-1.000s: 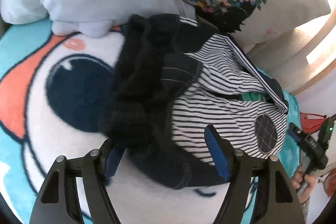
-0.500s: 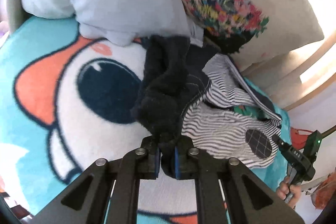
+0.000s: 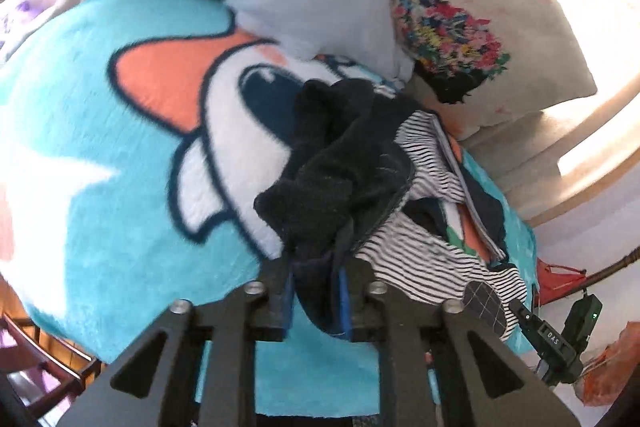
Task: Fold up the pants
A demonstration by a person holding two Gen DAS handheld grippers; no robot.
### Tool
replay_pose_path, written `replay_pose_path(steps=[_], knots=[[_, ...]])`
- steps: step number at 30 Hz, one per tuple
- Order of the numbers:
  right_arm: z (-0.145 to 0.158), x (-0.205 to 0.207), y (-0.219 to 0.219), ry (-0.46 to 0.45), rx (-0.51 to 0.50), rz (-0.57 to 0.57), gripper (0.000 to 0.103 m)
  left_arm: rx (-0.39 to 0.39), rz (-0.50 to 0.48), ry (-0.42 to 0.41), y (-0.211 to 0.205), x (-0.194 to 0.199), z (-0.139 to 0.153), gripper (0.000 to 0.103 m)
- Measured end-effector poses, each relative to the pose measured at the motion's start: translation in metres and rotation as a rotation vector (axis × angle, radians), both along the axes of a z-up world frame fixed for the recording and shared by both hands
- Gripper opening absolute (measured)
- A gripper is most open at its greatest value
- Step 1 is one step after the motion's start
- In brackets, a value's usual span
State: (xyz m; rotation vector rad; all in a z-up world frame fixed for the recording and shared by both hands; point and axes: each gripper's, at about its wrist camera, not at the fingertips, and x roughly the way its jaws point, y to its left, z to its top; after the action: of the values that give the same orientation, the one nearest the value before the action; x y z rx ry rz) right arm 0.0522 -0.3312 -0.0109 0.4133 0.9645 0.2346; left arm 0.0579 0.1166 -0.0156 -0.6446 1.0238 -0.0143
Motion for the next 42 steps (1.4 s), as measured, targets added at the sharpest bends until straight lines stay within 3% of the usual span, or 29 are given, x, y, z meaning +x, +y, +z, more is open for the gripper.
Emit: replay_pose_path(steps=[2,3,4,6,9,12,16,21,23,24,25,28,36,39,42], knots=[[0.003,0.004,0.0,0.008,-0.048,-0.019,0.023,-0.003,0.015,-0.003,0.004,-0.005,0.001,0.025],[0.007,0.003,-0.004,-0.009,-0.05,-0.029,0.029,0.001,0.02,-0.014,0.006,-0.01,0.004,0.033],[0.016,0.0,-0.009,-0.046,-0.072,-0.053,0.043,0.014,0.033,-0.027,0.008,-0.014,0.008,0.043],[0.03,-0.004,-0.016,-0.106,-0.145,-0.093,0.063,0.066,0.074,-0.065,0.014,-0.027,0.019,0.051],[0.051,0.0,-0.013,-0.178,-0.247,-0.086,0.063,0.115,0.113,-0.101,0.016,-0.037,0.032,0.055],[0.053,0.017,0.01,-0.192,-0.264,0.047,0.063,0.13,0.107,-0.111,0.01,-0.042,0.036,0.057],[0.031,0.049,0.06,-0.178,-0.445,0.245,0.063,0.13,0.07,-0.094,0.001,-0.044,0.032,0.057],[-0.011,0.072,0.096,-0.157,-0.726,0.371,0.061,0.145,0.062,-0.093,-0.004,-0.047,0.033,0.058],[-0.022,0.077,0.097,-0.15,-0.79,0.37,0.051,0.149,0.059,-0.094,-0.007,-0.046,0.034,0.058],[-0.025,0.079,0.095,-0.14,-0.802,0.365,0.032,0.149,0.055,-0.093,-0.009,-0.044,0.033,0.058],[-0.026,0.082,0.091,-0.125,-0.796,0.354,0.017,0.149,0.05,-0.091,-0.01,-0.043,0.032,0.058],[-0.017,0.089,0.075,-0.118,-0.7,0.313,0.01,0.153,0.038,-0.084,-0.015,-0.04,0.03,0.058],[0.049,0.111,0.059,-0.142,-0.47,0.303,0.01,0.152,0.016,-0.084,-0.018,-0.029,0.032,0.058],[0.062,0.152,0.052,-0.09,-0.384,0.292,0.01,0.139,0.014,-0.075,-0.018,-0.025,0.028,0.058],[0.054,0.196,0.04,-0.001,-0.309,0.225,0.01,0.13,0.017,-0.065,-0.017,-0.024,0.024,0.058]])
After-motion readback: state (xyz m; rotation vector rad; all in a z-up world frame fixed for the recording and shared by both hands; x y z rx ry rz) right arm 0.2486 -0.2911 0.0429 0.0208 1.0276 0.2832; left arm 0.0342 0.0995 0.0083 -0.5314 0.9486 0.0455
